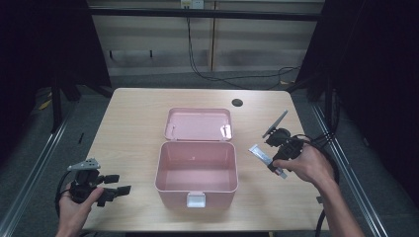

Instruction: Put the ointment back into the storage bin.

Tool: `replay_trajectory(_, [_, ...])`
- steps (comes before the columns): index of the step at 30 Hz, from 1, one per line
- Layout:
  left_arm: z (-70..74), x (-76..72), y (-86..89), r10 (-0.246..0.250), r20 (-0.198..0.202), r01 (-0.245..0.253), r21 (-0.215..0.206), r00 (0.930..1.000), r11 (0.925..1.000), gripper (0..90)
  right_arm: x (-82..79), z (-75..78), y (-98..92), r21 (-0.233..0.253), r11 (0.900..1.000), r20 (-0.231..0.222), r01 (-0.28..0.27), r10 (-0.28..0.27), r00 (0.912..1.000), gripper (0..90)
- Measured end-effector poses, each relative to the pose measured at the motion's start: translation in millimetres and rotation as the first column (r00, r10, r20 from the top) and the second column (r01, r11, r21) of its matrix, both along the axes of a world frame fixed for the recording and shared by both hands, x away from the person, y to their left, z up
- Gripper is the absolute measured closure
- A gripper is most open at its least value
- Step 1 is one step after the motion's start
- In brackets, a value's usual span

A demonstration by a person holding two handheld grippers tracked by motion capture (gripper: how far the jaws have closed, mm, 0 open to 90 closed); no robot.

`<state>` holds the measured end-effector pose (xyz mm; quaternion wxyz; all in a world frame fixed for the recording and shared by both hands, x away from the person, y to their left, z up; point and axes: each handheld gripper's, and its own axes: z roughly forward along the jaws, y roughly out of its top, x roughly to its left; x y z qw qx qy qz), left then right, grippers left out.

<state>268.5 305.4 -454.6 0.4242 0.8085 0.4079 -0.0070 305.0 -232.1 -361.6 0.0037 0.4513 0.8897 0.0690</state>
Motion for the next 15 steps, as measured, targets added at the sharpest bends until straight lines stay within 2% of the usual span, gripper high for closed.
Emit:
replay_trajectory(4, [0.1,-0.2,0.1,0.003,0.002,-0.003,0.000,1.0000,1.0000,23.4,-1.9,5.5,-1.1,-0.005,1.000,-0.002,-0.015,0.015,0.9999,71.6])
replay_trajectory(7, [0.2,-0.1,0.0,-0.001,0.000,0.001,0.000,1.0000,1.0000,23.4,-3.7,10.3,-0.6,0.009,0.999,0.014,-0.035,0.035,0.9993,71.6])
replay_trajectory(13, [-0.1,0.6,0.1,0.001,0.000,-0.001,-0.002,1.0000,1.0000,23.4,-5.3,30.2,4.1,0.023,0.997,0.038,-0.072,0.071,0.9968,71.5])
replay_trajectory(15, [0.0,0.6,0.3,-0.003,0.001,0.003,0.001,1.0000,1.0000,23.4,-5.3,32.2,5.1,0.024,0.997,0.040,-0.077,0.076,0.9963,71.5])
